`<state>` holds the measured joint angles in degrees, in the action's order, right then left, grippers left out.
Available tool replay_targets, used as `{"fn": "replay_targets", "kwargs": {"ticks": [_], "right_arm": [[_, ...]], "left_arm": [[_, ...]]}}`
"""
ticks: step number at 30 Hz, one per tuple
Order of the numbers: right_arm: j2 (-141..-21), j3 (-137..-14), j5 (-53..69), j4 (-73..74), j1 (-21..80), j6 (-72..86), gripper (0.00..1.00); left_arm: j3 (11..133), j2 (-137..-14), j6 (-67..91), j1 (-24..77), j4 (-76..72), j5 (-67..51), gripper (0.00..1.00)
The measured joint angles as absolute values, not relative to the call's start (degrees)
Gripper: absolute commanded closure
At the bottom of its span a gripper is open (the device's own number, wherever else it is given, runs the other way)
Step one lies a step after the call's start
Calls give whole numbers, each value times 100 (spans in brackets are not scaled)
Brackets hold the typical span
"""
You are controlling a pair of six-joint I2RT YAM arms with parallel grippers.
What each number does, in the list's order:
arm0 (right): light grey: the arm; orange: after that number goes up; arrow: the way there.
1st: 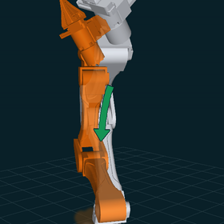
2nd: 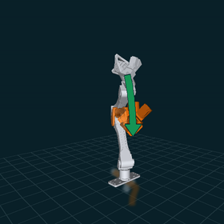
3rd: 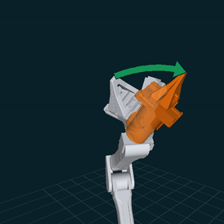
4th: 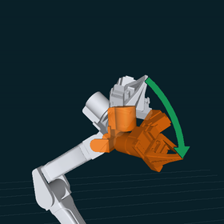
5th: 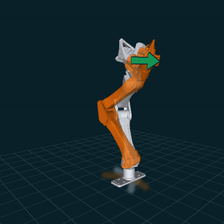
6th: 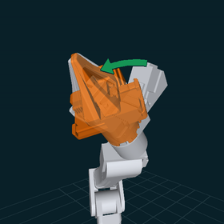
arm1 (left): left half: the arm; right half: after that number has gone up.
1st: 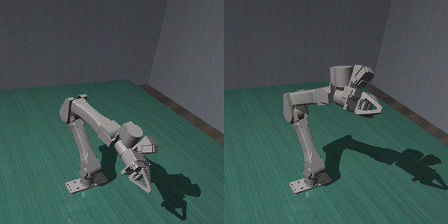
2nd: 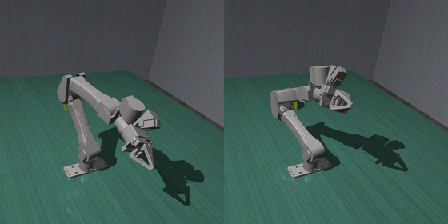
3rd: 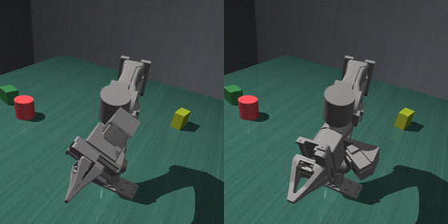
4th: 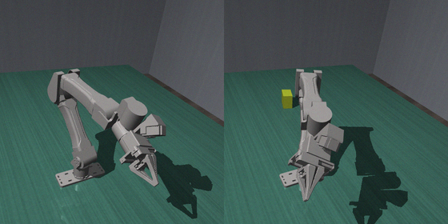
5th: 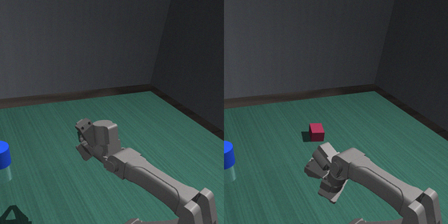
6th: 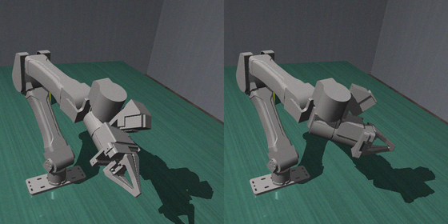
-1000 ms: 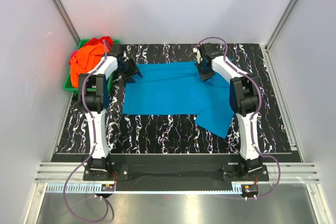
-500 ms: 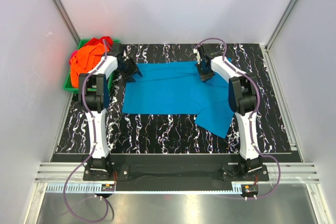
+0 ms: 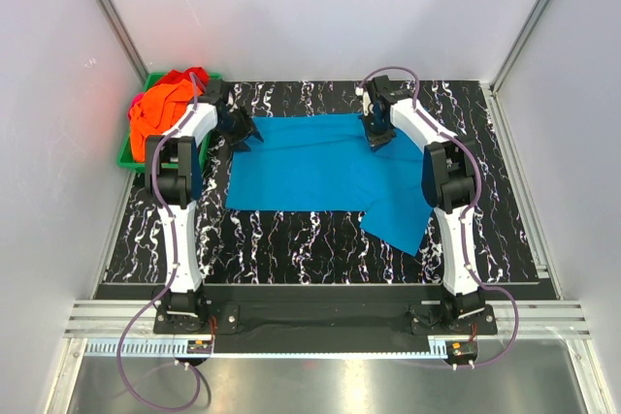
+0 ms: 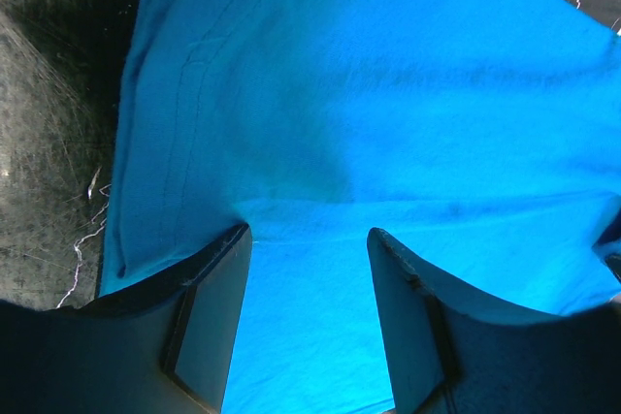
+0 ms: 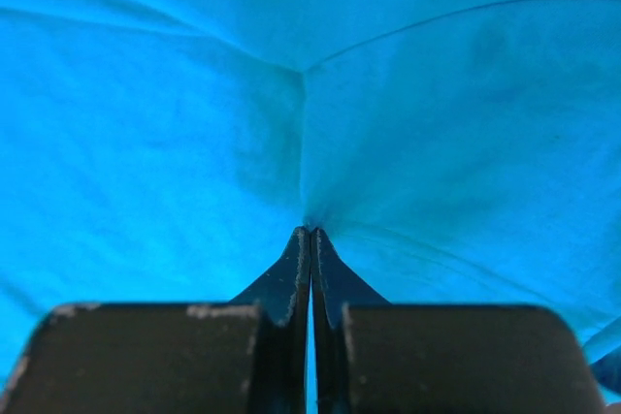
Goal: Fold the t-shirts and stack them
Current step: Fold the tshirt
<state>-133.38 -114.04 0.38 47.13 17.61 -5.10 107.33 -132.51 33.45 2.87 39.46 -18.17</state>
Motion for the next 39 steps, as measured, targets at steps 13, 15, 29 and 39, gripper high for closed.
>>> {"fn": "replay_targets", "kwargs": {"ticks": [13,15,29,39], "right_arm": [[-13327,-11568,572,5509,1761,-204,100],[-13325,-11542,572,5572,1761,-178,99],[-12578,-10718,672,5153,1299,978,65],[-12009,-10099,202,4960,-14,2137,68]], "left_arm": [[10879,-13332,3323,215,3986,-1780,42],[10892,-13336,3301,211,3999,-1765,42],[10899,-13336,3282,211,4045,-1660,41],[10899,-13336,3284,211,4040,-1671,41]]}}
